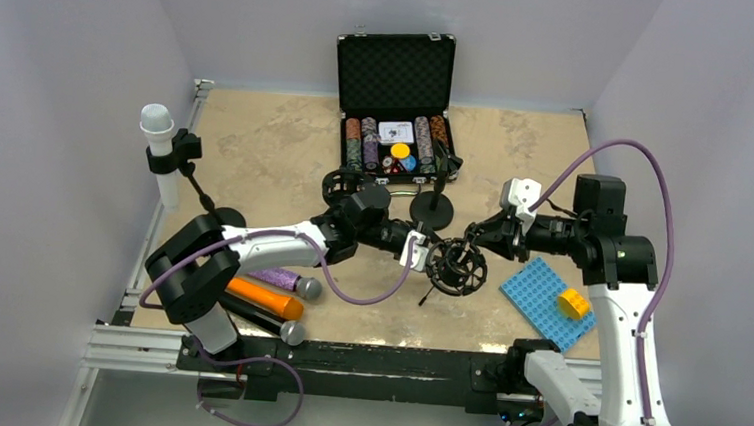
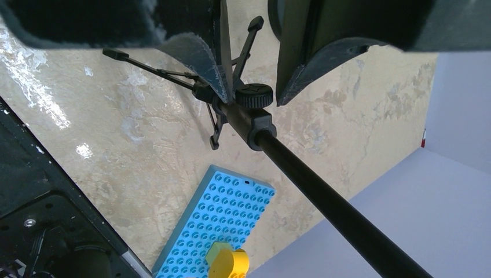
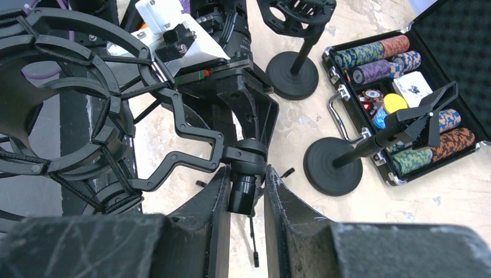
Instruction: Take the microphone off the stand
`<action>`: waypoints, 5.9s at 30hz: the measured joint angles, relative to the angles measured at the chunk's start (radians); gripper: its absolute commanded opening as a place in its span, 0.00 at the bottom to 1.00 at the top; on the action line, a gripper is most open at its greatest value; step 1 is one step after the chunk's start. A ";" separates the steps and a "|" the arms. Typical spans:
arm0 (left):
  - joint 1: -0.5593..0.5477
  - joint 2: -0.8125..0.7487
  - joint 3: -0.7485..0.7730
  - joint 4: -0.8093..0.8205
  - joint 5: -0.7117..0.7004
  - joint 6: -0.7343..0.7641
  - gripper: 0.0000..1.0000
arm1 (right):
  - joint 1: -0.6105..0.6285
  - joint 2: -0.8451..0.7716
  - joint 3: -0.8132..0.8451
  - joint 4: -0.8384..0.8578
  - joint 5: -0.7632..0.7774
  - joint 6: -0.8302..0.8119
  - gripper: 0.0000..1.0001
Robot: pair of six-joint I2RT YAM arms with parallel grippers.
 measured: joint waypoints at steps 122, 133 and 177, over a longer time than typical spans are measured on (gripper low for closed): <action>0.005 -0.069 -0.063 -0.089 0.011 -0.208 0.60 | 0.001 0.063 0.013 -0.060 -0.005 -0.069 0.00; -0.007 -0.063 -0.156 -0.236 -0.005 -0.137 0.58 | 0.002 0.086 0.012 -0.027 -0.008 -0.044 0.00; 0.139 -0.788 -0.159 -0.874 -0.185 -0.058 0.59 | 0.079 0.124 -0.116 -0.084 0.367 -0.229 0.81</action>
